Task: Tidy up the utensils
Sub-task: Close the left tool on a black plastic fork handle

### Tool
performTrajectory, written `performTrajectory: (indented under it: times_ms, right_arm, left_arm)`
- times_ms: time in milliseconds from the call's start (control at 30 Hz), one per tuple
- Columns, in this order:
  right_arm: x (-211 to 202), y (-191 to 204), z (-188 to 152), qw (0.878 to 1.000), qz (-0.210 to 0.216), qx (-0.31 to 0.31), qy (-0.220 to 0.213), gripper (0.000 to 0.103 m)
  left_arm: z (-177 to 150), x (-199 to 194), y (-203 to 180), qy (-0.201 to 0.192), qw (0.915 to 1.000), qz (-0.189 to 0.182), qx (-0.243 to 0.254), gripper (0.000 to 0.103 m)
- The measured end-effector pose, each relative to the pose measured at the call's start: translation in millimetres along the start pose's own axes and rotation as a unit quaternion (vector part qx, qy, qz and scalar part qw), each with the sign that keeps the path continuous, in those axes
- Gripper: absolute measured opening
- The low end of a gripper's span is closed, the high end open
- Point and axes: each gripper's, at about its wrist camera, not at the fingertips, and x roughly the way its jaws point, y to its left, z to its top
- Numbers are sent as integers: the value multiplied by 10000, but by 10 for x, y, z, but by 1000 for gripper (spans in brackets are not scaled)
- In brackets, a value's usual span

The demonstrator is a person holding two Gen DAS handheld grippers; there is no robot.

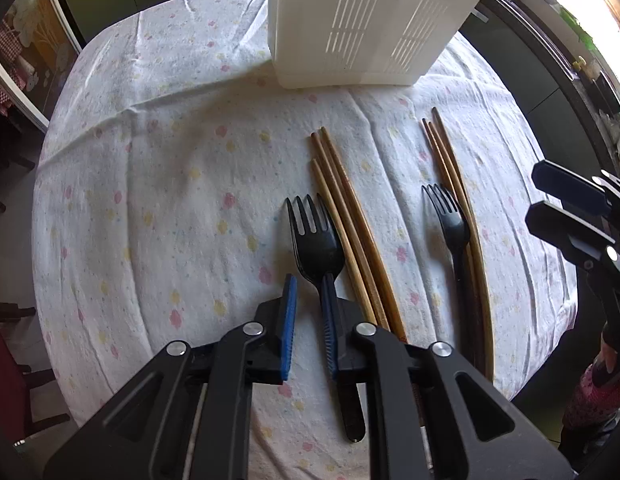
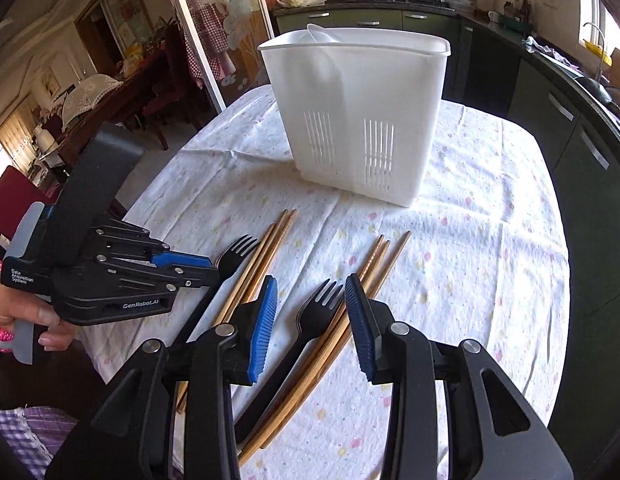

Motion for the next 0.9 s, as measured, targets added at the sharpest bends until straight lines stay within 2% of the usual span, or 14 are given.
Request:
performTrajectory:
  times_ms: [200, 333, 400, 433, 733, 900]
  right_arm:
    - [6, -56, -35, 10000, -7, 51, 68, 36]
    - [9, -64, -62, 9999, 7, 75, 117, 36]
    - [18, -55, -72, 9999, 1, 56, 146, 36]
    - [27, -49, -80, 9998, 0, 45, 170, 36]
    - [237, -112, -114, 9972, 314, 303, 610, 36]
    - [431, -66, -88, 9953, 255, 307, 885, 36]
  left_arm:
    - [51, 20, -26, 91, 9994, -314, -147, 23]
    - [53, 32, -90, 95, 9996, -278, -27, 24]
    - [58, 25, -114, 89, 9996, -272, 52, 16]
    - [55, 13, -121, 80, 9997, -226, 92, 9]
    - [45, -59, -9, -15, 9997, -227, 76, 4]
    - [15, -158, 103, -144, 9997, -188, 47, 4]
